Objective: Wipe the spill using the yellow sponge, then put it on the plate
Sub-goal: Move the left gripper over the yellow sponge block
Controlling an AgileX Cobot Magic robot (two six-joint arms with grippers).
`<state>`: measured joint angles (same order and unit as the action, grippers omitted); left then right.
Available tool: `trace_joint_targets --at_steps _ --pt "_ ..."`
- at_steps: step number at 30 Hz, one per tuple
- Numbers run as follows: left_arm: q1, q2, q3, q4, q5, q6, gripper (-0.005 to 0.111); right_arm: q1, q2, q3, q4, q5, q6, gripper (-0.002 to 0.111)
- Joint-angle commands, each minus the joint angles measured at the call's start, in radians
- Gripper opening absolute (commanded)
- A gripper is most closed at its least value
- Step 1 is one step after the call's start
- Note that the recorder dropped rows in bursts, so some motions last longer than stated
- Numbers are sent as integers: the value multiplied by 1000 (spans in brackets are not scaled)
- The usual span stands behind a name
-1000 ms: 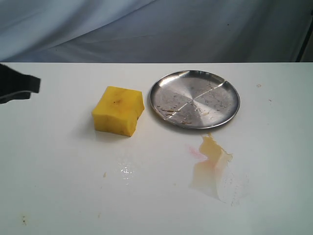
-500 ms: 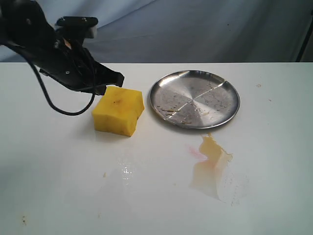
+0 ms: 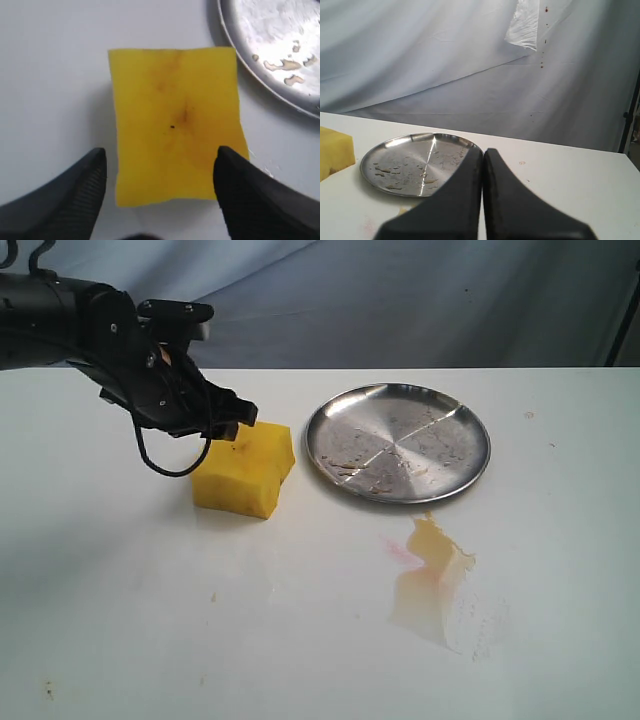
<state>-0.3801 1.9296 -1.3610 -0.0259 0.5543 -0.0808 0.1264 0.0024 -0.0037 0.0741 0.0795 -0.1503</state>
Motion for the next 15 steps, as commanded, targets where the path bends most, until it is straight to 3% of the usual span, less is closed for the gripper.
trace_joint_targets --at_steps 1,8,15 --pt "21 33 -41 14 -36 -54 60 -8 -2 4 -7 -3 0 0" --pt "27 137 -160 7 10 -54 60 -8 -2 4 -7 -3 0 0" --pt "27 189 -193 14 75 -61 60 -8 -2 4 -7 -3 0 0"
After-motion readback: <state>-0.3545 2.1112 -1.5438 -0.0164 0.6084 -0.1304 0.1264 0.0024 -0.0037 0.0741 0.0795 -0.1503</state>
